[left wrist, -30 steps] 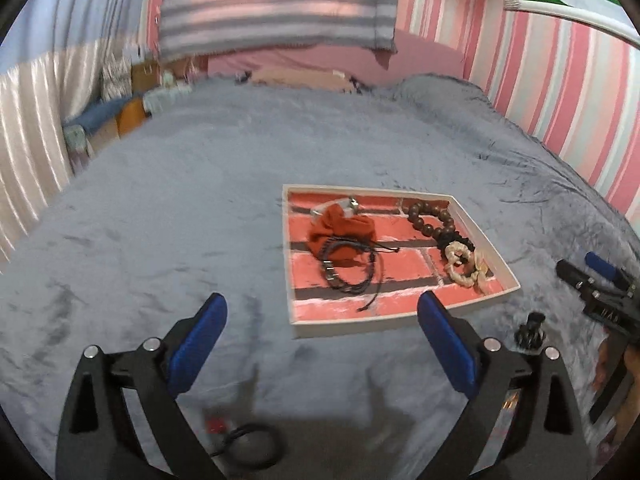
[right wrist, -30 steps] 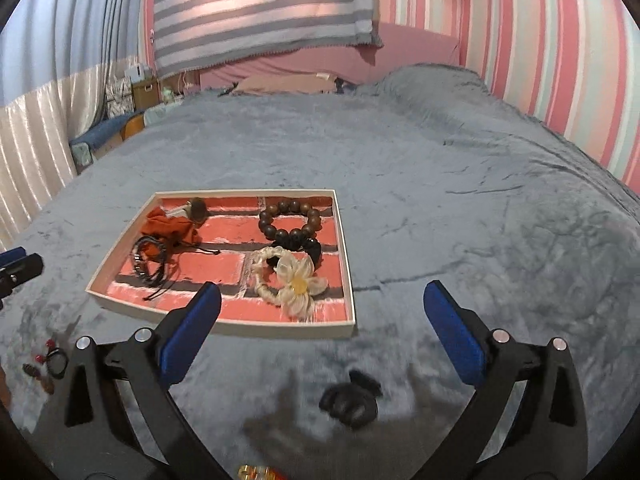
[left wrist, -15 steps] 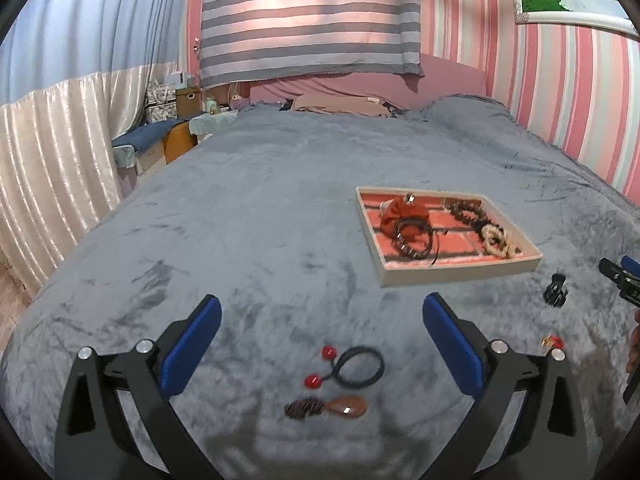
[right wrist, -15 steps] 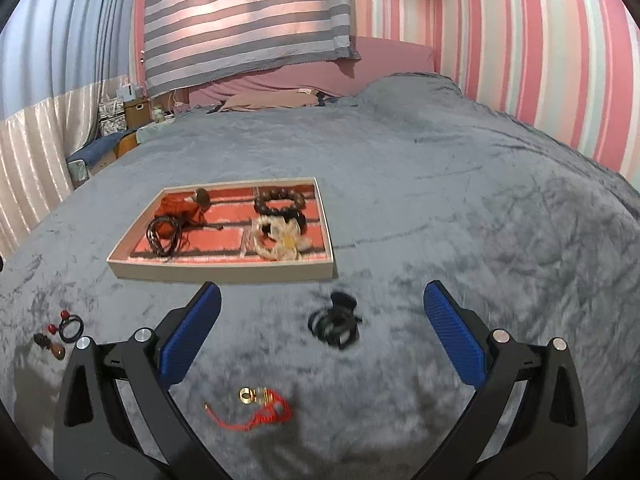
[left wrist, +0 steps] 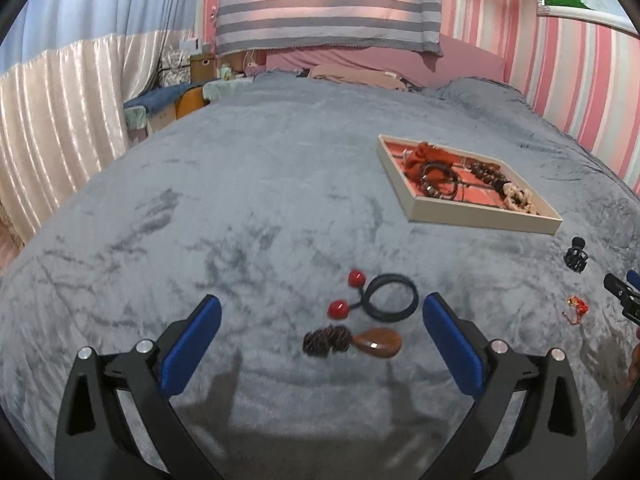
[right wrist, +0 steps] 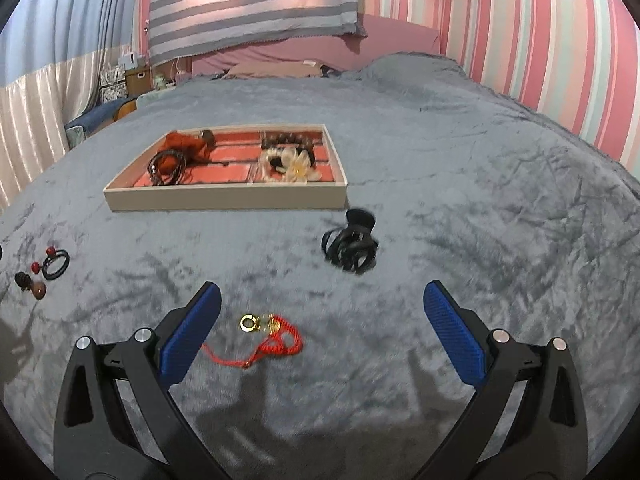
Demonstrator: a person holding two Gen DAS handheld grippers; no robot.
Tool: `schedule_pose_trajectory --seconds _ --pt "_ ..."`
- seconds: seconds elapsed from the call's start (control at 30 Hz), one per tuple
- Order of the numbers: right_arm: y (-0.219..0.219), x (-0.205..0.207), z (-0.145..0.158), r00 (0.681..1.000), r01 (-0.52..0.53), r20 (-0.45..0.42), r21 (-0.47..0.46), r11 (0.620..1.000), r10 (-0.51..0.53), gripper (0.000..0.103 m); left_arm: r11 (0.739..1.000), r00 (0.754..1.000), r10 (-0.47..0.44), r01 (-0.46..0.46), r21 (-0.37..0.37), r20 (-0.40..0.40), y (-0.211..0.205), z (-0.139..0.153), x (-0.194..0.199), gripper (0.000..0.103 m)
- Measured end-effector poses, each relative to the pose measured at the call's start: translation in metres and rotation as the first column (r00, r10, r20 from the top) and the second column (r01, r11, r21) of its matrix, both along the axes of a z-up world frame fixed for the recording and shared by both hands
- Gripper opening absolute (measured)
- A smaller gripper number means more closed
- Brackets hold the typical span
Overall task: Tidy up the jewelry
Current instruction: 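Move both tools back toward the red tassel charm and dark bead hair tie, then grasp the dark bead hair tie with the left tool while the right tool grasps the red tassel charm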
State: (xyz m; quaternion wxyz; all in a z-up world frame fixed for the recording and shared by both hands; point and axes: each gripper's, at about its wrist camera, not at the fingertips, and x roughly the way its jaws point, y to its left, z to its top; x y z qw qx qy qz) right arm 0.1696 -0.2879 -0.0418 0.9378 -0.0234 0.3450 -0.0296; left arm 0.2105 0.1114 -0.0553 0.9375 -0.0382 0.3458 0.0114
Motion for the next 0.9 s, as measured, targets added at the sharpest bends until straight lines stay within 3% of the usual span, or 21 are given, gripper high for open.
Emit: schedule_pose_trajectory --seconds 0.6,0.8,0.9 --pt "0.005 0.011 -0.031 0.998 -0.018 -0.067 0.001 1.0 0.018 0.099 0.999 0.998 -0.003 0.005 0.043 -0.067 0.002 -0.034 0.005 0.098" --pt "0.001 0.014 -0.037 0.996 -0.024 -0.087 0.022 0.999 0.026 0.097 1.0 0.998 0.009 -0.008 0.007 -0.059 0.011 -0.038 0.007 0.098" --pt "0.002 0.018 -0.041 0.994 -0.03 -0.105 0.026 0.999 0.032 0.09 1.0 0.998 0.006 -0.007 -0.009 -0.059 0.013 -0.039 0.009 0.097"
